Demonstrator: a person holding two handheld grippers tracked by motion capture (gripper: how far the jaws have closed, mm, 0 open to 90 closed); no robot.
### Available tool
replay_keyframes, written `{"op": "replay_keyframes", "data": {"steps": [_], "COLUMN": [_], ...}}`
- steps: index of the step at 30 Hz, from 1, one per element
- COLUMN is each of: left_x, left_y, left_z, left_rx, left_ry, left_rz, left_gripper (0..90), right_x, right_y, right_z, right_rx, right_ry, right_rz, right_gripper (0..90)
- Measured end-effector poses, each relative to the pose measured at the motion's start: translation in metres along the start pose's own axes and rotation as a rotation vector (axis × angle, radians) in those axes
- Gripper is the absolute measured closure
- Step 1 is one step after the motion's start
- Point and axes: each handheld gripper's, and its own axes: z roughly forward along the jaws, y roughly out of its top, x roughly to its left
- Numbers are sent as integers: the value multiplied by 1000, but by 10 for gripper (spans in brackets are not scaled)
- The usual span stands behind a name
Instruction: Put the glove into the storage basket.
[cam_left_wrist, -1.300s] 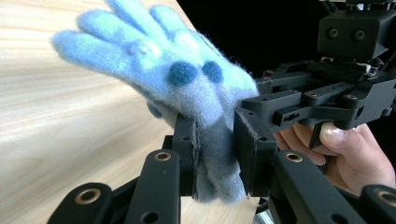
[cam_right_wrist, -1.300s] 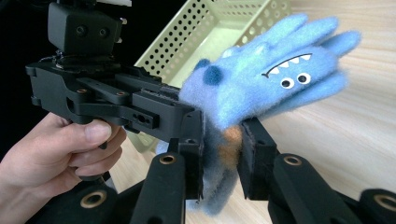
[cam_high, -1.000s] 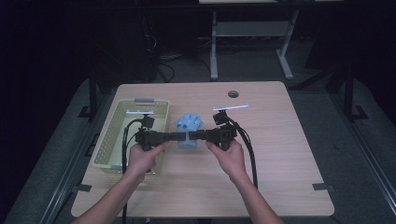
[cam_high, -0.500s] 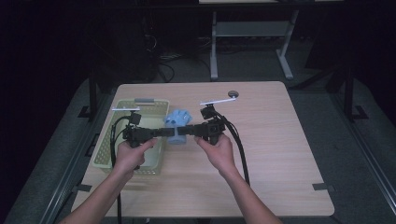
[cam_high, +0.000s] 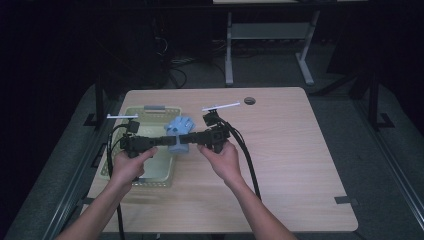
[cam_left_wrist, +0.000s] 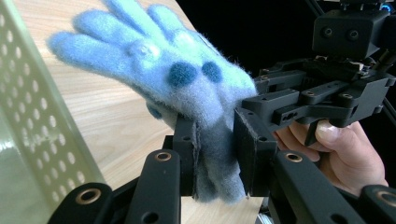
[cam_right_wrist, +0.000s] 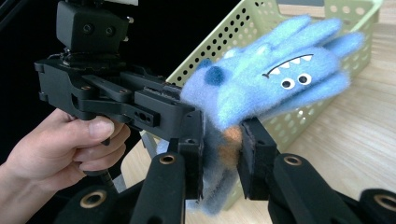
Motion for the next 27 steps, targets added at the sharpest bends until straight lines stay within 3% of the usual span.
{"op": "replay_keyframes", "data": {"steps": [27], "left_x": [14], "left_y": [-3], "left_z": [-33], "left_rx": [-15], "left_ry": [54], "left_rz": [-4], "left_gripper": [711], "right_x": [14], "right_y": [11], "right_z": [37], "right_rx": [42], "right_ry": [27], "right_rz": [-28], "right_gripper": [733]}}
